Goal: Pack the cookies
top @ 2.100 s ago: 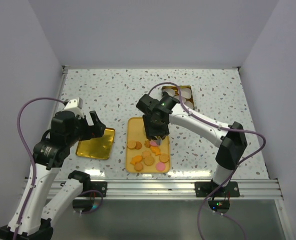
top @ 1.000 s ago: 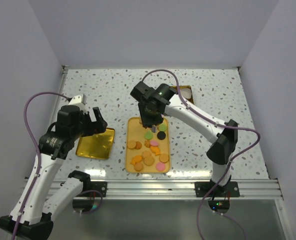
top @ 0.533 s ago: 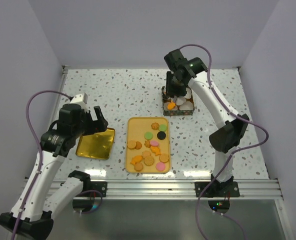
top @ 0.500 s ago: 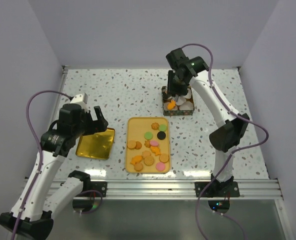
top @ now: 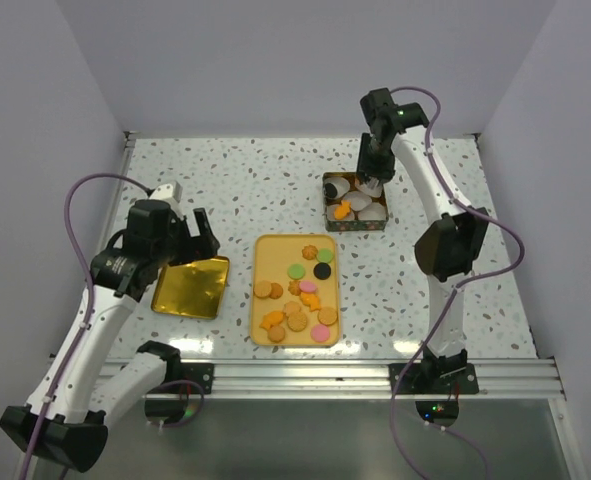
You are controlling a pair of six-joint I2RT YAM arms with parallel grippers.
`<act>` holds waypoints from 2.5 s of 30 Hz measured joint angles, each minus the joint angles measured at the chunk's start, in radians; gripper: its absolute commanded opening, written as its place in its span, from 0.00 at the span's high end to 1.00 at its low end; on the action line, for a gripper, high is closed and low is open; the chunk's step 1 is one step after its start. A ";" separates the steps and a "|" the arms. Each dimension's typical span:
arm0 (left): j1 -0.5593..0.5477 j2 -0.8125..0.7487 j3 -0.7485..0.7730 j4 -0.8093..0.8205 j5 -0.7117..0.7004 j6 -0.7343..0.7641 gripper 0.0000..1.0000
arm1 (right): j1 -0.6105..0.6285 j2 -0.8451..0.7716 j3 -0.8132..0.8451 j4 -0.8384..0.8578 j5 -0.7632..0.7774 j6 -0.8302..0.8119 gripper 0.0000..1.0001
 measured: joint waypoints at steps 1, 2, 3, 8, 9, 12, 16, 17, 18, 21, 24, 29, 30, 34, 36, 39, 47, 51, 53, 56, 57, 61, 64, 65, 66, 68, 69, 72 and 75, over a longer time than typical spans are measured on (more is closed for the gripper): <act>0.000 0.007 0.002 0.003 0.000 0.000 0.04 | -0.006 0.006 0.000 0.001 -0.002 -0.002 0.60; 0.000 0.013 0.003 0.009 0.000 0.000 0.04 | -0.011 0.013 0.000 0.001 -0.005 -0.004 0.60; 0.000 0.018 0.003 0.012 0.000 0.000 0.04 | -0.018 0.019 0.002 0.002 -0.011 -0.006 0.59; 0.000 0.044 0.010 0.025 0.000 0.000 0.04 | -0.043 0.041 0.010 0.005 -0.019 -0.013 0.54; 0.000 0.050 0.013 0.029 0.000 0.000 0.04 | -0.048 0.043 0.011 0.004 -0.019 -0.014 0.52; 0.000 0.061 0.018 0.043 0.000 0.000 0.04 | -0.058 0.047 0.024 0.004 -0.019 -0.019 0.51; 0.000 0.070 0.019 0.059 0.000 0.000 0.04 | -0.068 0.061 0.059 0.004 -0.019 -0.022 0.51; 0.000 0.071 0.020 0.062 0.000 0.000 0.04 | -0.068 0.061 0.062 0.005 -0.019 -0.022 0.51; 0.000 0.071 0.021 0.063 0.000 0.000 0.04 | -0.068 0.061 0.065 0.004 -0.019 -0.022 0.51; 0.000 0.071 0.026 0.066 0.000 0.000 0.04 | -0.069 0.061 0.066 0.004 -0.019 -0.022 0.51; 0.000 0.071 0.032 0.067 0.000 0.000 0.04 | -0.069 0.056 0.066 0.004 -0.022 -0.022 0.51; 0.000 0.063 0.033 0.066 0.002 0.000 0.04 | -0.051 -0.013 0.004 0.013 -0.041 -0.019 0.51; 0.000 0.058 0.033 0.066 0.002 0.000 0.04 | -0.040 -0.042 -0.026 0.016 -0.041 -0.017 0.51; 0.000 0.020 0.032 0.064 0.010 0.000 0.04 | 0.061 -0.187 -0.177 0.033 -0.041 -0.003 0.51; 0.000 -0.004 0.032 0.062 0.012 0.000 0.04 | 0.130 -0.251 -0.251 0.050 -0.045 0.009 0.50; 0.000 -0.037 0.025 0.056 0.013 0.000 0.04 | 0.248 -0.340 -0.386 0.091 -0.059 0.039 0.50; 0.000 -0.106 -0.005 0.022 0.017 0.000 0.04 | 0.379 -0.394 -0.623 0.148 -0.078 0.111 0.50; 0.000 -0.135 -0.006 -0.001 0.018 0.000 0.04 | 0.404 -0.393 -0.632 0.160 -0.071 0.130 0.50; 0.000 -0.151 -0.006 -0.014 0.018 0.000 0.04 | 0.414 -0.392 -0.632 0.169 -0.071 0.136 0.50; 0.000 -0.171 -0.006 -0.031 0.018 0.000 0.04 | 0.426 -0.391 -0.633 0.179 -0.070 0.140 0.50; 0.000 -0.177 -0.006 -0.039 0.018 0.000 0.04 | 0.429 -0.390 -0.633 0.182 -0.070 0.141 0.50; 0.000 -0.199 -0.006 -0.068 0.014 0.000 0.03 | 0.436 -0.375 -0.633 0.184 -0.063 0.143 0.50; 0.000 -0.205 -0.006 -0.075 0.009 0.000 0.03 | 0.438 -0.350 -0.633 0.182 -0.048 0.142 0.50; 0.000 -0.204 -0.006 -0.076 0.007 0.000 0.03 | 0.438 -0.339 -0.633 0.181 -0.043 0.140 0.50; 0.000 -0.204 -0.006 -0.077 0.006 0.000 0.04 | 0.438 -0.332 -0.633 0.180 -0.041 0.137 0.50; 0.000 -0.203 -0.008 -0.077 0.003 0.000 0.04 | 0.438 -0.319 -0.633 0.179 -0.037 0.134 0.50; 0.000 -0.202 -0.010 -0.076 0.003 0.000 0.04 | 0.438 -0.314 -0.633 0.178 -0.036 0.134 0.50; 0.000 -0.193 -0.014 -0.076 0.000 0.000 0.04 | 0.438 -0.306 -0.633 0.173 -0.037 0.130 0.50; 0.000 -0.178 -0.016 -0.076 0.000 0.000 0.04 | 0.443 -0.306 -0.633 0.172 -0.037 0.129 0.50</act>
